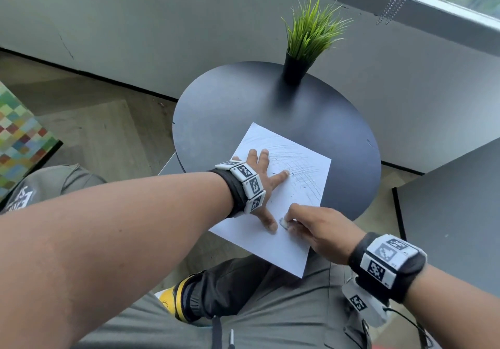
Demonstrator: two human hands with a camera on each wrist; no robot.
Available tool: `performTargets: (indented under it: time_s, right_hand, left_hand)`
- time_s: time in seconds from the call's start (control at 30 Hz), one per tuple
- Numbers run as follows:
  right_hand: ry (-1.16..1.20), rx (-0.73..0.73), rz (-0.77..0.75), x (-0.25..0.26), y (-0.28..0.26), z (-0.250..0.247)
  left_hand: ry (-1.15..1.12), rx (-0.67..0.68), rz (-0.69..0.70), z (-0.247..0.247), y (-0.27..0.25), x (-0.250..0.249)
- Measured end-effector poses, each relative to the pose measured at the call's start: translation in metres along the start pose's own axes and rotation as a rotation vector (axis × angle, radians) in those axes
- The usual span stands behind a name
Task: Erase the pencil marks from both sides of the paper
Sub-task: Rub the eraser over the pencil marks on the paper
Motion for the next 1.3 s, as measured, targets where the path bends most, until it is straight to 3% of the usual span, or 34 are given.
performTargets:
  time_s: [0.13, 0.17, 0.3, 0.37, 0.43, 0.5, 0.7, 0.87, 0.93, 1.03, 1.1, 1.2, 1.3]
  right_hand:
    - [0.004, -0.207, 0.217, -0.046, 0.008, -0.039]
    - [-0.001, -0.229, 0.212, -0.048, 0.007, -0.042]
    - [-0.026, 0.026, -0.058, 0.006, -0.004, 0.006]
    - [-0.07, 0.009, -0.018, -0.004, -0.002, 0.001]
    - [-0.06, -0.154, 0.146, -0.034, 0.004, -0.029]
    - [-0.022, -0.222, 0.221, -0.047, 0.004, -0.04]
    - [-0.041, 0.076, 0.01, 0.012, -0.004, 0.008]
    - [-0.075, -0.2, 0.281, -0.035, 0.019, -0.04]
    - [-0.075, -0.197, 0.265, -0.029, 0.022, -0.037]
    - [-0.068, -0.023, 0.096, 0.002, 0.016, -0.009]
    - [-0.019, 0.027, 0.08, 0.0, 0.011, -0.004]
    - [0.055, -0.123, 0.231, -0.038, 0.012, -0.029]
    - [0.072, -0.17, 0.224, -0.043, 0.01, -0.033]
  left_hand:
    - [-0.009, 0.009, -0.002, -0.001, 0.001, 0.0]
    - [-0.011, 0.015, -0.003, 0.0, 0.0, -0.001]
    - [0.001, 0.003, 0.001, 0.001, -0.002, 0.0]
    - [-0.004, 0.003, 0.006, 0.0, 0.0, 0.0]
    - [-0.014, 0.017, 0.005, -0.001, 0.001, 0.0]
    - [-0.016, 0.029, 0.001, 0.001, 0.0, 0.0]
    - [-0.002, 0.017, 0.005, 0.001, -0.001, 0.001]
    - [0.055, -0.027, 0.035, -0.002, -0.002, -0.002]
    - [0.092, -0.064, 0.067, -0.005, -0.002, -0.006]
    - [0.037, -0.036, 0.068, -0.003, -0.002, -0.007]
    - [0.009, -0.011, 0.062, -0.001, 0.0, -0.007]
    - [0.0, 0.001, 0.045, -0.001, 0.002, -0.009]
    - [-0.001, -0.005, 0.022, -0.001, 0.001, -0.011]
Point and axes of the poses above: each hand's wrist, its own y-axis towards the middle knuckle, its own z-axis out of the palm, x = y × z, the point moved 9 cm from there along y, towards the middle knuckle, and after that the axes turned 10 degrees about y, right-handed, at the moved point
